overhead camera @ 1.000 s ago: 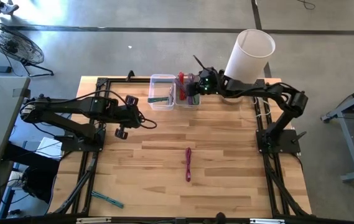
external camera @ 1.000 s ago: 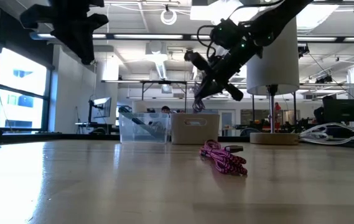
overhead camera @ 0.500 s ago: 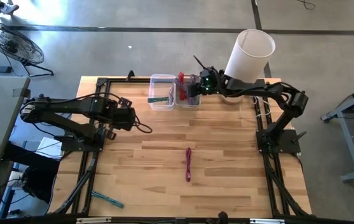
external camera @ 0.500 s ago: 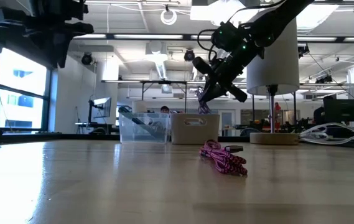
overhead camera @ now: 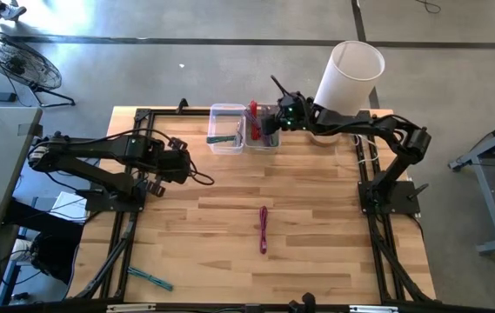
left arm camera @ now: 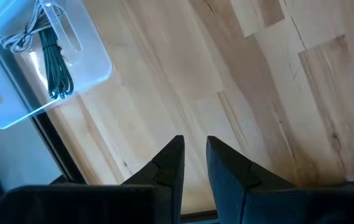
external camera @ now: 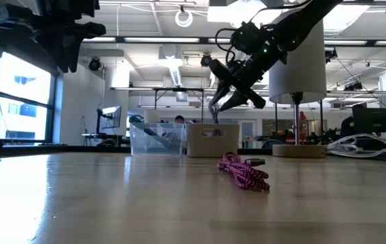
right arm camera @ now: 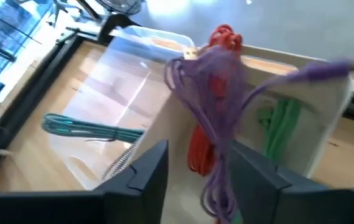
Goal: Pick & Place USB Port
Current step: Put the purple charger cable into the gray bin, then put the pink and black charger cable into the transparent bin
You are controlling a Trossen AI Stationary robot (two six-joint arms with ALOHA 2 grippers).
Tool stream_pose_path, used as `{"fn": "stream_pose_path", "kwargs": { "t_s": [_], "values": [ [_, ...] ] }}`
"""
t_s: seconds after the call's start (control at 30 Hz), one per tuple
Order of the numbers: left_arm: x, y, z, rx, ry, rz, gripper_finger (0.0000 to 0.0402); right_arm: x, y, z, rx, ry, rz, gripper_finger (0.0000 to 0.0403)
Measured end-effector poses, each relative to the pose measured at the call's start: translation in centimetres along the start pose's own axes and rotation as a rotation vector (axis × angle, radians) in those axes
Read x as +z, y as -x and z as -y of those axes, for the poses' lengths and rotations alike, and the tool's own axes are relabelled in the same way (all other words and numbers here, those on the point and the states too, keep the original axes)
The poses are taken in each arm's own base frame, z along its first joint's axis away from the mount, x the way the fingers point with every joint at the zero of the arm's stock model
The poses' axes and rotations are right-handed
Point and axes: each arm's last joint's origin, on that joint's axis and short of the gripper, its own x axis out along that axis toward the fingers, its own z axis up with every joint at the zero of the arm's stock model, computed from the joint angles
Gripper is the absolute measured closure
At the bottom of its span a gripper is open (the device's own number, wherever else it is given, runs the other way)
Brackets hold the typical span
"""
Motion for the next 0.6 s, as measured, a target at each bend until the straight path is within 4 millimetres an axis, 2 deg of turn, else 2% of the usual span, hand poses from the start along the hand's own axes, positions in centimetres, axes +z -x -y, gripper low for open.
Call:
{"fn": "stream_pose_path", "kwargs": {
  "t_s": [0.13,0.27,0.43,0.6],
  "values": [
    [0.0,0.0,0.0,0.000,-0.009,0.000,0.0338,0.2,0.0,-0.4,0.077,-0.006,-0.001,0.0228],
    [0.0,0.0,0.0,-0.001,-0.007,0.002,0.0338,0.6,0.2,-1.6,0.223,0.008,0.022,0.0216],
    [0.0,0.0,0.0,-0.008,0.001,0.005,0.0338,0.1,1.1,-4.5,0.471,0.050,-0.007,0.0215],
    [0.1,0.0,0.1,-0.040,0.018,0.020,0.0338,-2.2,3.1,-8.0,0.688,0.068,-0.184,0.0214]
  ]
}}
